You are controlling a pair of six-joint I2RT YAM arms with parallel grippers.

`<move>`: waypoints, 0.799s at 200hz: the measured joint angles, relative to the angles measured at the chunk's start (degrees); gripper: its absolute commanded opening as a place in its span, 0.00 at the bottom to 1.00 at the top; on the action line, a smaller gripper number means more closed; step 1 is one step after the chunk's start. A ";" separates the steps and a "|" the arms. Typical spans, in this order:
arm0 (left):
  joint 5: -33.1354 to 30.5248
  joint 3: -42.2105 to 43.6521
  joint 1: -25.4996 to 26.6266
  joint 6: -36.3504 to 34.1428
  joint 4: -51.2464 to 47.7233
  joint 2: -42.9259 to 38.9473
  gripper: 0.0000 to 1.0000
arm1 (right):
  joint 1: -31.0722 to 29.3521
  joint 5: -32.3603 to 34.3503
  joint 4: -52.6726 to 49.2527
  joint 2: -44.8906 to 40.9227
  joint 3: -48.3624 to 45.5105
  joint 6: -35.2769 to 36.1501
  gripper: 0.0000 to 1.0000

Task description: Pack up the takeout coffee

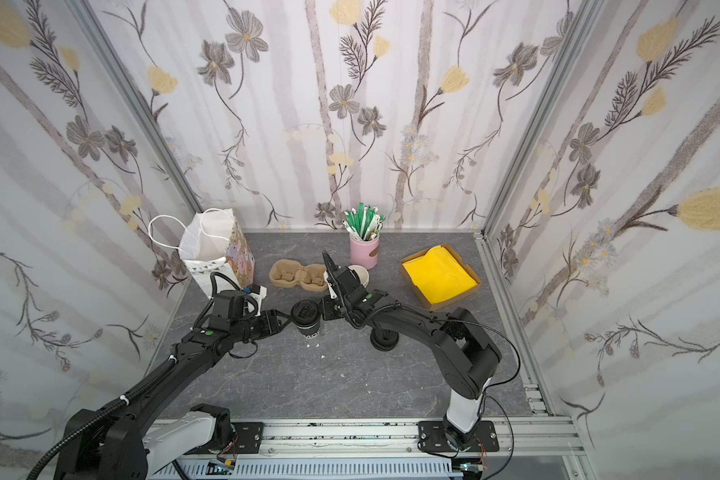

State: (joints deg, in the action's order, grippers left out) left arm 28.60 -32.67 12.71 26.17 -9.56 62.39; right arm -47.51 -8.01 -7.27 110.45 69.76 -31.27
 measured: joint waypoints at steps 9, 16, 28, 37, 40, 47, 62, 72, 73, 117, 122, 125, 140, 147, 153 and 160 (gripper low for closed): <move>0.00 0.00 0.00 0.04 0.00 0.02 0.51 | 0.00 -0.17 0.02 0.00 0.00 0.00 0.32; -0.02 0.00 -0.02 0.17 0.00 0.02 0.51 | 0.02 -0.31 0.02 0.00 0.00 0.02 0.32; -0.02 0.00 0.00 0.17 0.11 0.02 0.52 | 0.00 -0.50 0.00 -0.02 -0.02 0.02 0.33; -0.04 0.00 0.00 0.17 0.22 0.00 0.52 | 0.00 -0.70 0.00 -0.02 -0.02 0.02 0.33; -0.07 0.00 0.00 0.17 0.26 0.00 0.52 | 0.00 -0.72 0.00 -0.02 -0.02 0.02 0.33; -0.09 0.00 0.00 0.17 0.31 -0.04 0.52 | 0.00 -0.87 0.00 -0.02 -0.02 0.04 0.33; -0.09 0.00 0.02 0.17 0.35 -0.02 0.52 | 0.00 -1.20 -0.02 -0.02 -0.02 0.04 0.33; -0.09 0.00 0.09 0.20 0.37 0.13 0.52 | 0.00 -1.31 -0.04 0.00 -0.02 0.07 0.33; -0.09 0.00 0.11 0.20 0.37 0.17 0.52 | 0.00 -1.31 -0.04 0.00 -0.02 0.07 0.33; -0.11 0.00 0.09 0.61 0.79 0.87 0.52 | 0.00 -1.36 -0.07 0.02 0.00 0.26 0.33; -0.11 0.00 0.09 0.61 0.79 0.87 0.52 | 0.00 -1.33 -0.07 0.02 0.00 0.26 0.33; -0.11 0.00 0.09 0.61 0.79 0.87 0.52 | 0.00 -1.31 -0.07 0.02 0.00 0.26 0.33; -0.11 0.00 0.09 0.61 0.79 0.85 0.52 | 0.00 -1.27 -0.07 0.02 0.00 0.28 0.34; -0.11 0.00 0.09 0.61 0.79 0.85 0.52 | 0.00 -1.27 -0.09 0.02 0.00 0.28 0.34; -0.13 0.02 0.09 0.61 0.79 0.85 0.52 | 0.00 -1.27 -0.13 0.02 0.04 0.28 0.34; -0.15 0.02 0.09 0.61 0.79 0.83 0.52 | 0.00 -1.29 -0.17 0.09 0.11 0.28 0.34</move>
State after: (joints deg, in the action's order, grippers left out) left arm 28.45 -32.64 12.80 26.79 -8.78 63.22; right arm -47.51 -9.30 -7.44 110.54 69.87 -30.98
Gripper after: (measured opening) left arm 0.517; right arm 0.336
